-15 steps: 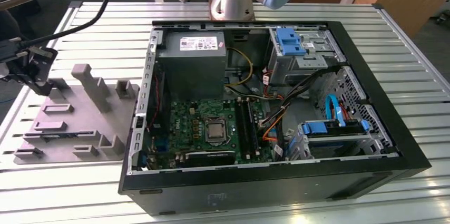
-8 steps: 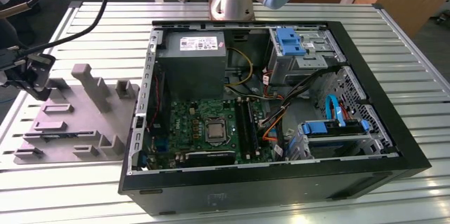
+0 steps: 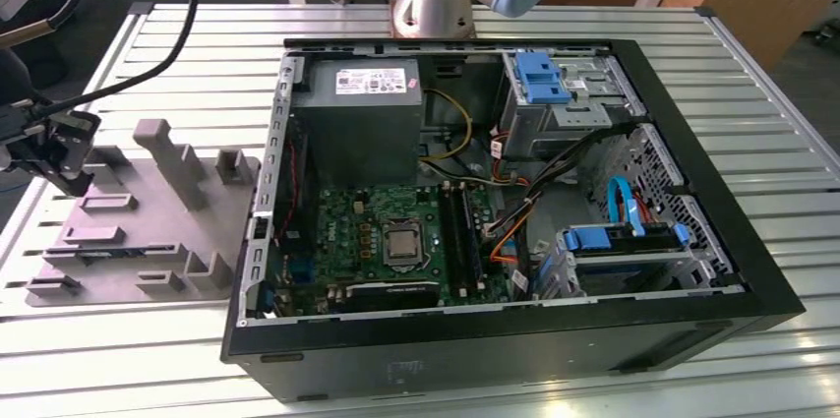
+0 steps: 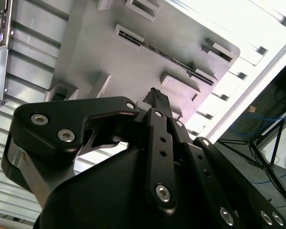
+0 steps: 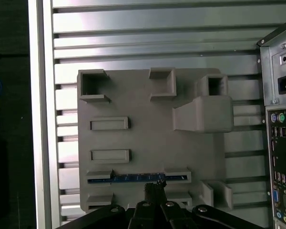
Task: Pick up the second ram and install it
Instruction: 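Reach for the second ram, then pick up the second ram and move it above second insertion slot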
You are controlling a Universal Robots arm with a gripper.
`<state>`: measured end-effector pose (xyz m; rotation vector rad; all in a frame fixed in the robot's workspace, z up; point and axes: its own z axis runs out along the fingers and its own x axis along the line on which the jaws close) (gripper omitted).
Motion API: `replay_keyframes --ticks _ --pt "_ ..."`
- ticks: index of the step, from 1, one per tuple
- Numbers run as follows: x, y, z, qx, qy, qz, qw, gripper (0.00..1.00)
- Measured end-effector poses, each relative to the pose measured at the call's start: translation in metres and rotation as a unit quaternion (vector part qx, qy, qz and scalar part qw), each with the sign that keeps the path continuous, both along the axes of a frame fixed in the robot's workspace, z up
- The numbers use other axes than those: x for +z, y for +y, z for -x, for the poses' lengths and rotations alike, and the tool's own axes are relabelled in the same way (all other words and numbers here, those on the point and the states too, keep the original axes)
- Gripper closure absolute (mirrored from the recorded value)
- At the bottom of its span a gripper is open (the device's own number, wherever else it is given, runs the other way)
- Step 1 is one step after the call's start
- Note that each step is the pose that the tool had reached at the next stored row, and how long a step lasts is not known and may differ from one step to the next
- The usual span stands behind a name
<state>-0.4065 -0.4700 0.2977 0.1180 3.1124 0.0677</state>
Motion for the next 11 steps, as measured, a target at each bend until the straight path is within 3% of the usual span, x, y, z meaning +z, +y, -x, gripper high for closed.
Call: replay_keyframes --ticks 11 --pt "-0.0045 -0.0003 0.0024 0.0 0.0001 0.0 1.0 0.89"
